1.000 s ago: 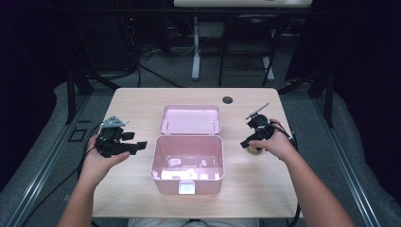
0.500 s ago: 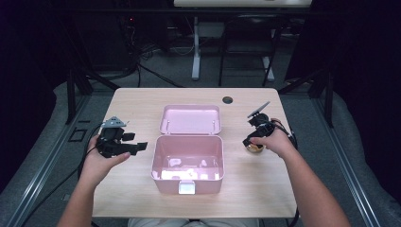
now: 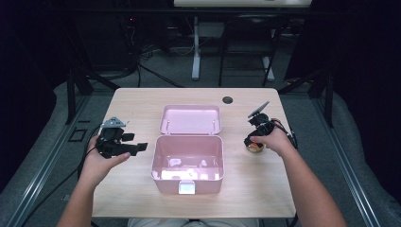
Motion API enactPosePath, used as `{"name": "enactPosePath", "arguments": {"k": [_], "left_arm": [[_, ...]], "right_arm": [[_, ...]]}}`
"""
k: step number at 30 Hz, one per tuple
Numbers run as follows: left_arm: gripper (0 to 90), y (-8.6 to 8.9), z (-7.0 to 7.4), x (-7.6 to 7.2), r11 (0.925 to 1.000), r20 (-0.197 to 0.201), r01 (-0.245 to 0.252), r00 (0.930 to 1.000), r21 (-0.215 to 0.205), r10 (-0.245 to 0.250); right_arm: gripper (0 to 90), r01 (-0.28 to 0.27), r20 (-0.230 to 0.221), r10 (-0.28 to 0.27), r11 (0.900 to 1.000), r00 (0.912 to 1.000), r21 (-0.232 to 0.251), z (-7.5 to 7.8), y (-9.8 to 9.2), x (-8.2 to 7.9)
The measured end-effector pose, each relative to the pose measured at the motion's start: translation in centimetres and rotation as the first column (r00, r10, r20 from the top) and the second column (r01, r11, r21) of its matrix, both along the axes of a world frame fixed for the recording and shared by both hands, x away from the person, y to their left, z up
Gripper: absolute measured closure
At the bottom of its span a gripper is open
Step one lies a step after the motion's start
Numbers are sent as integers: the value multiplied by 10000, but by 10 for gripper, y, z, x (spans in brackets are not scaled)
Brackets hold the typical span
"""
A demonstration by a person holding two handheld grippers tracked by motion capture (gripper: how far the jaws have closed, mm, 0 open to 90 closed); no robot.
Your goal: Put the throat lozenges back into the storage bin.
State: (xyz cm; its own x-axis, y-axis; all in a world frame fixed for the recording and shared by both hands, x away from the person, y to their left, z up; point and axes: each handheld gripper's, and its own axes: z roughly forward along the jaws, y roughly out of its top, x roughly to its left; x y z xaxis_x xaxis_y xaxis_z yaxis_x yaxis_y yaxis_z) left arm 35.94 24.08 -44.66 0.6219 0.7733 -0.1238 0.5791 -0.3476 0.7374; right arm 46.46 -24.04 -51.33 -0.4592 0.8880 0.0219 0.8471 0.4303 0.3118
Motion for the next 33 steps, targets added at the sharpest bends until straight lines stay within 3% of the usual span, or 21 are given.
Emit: {"name": "enactPosePath", "arguments": {"k": [13, 33], "left_arm": [[293, 1, -1, 0, 9999, -304, 55, 9995, 153, -50], [292, 1, -1, 0, 9999, -227, -39, 9997, 163, 43]], "right_arm": [[140, 282, -184, -285, 9995, 9994, -139, -6, -4, 6], [125, 424, -554, -439, 9987, 9975, -282, -20, -3, 12]]}}
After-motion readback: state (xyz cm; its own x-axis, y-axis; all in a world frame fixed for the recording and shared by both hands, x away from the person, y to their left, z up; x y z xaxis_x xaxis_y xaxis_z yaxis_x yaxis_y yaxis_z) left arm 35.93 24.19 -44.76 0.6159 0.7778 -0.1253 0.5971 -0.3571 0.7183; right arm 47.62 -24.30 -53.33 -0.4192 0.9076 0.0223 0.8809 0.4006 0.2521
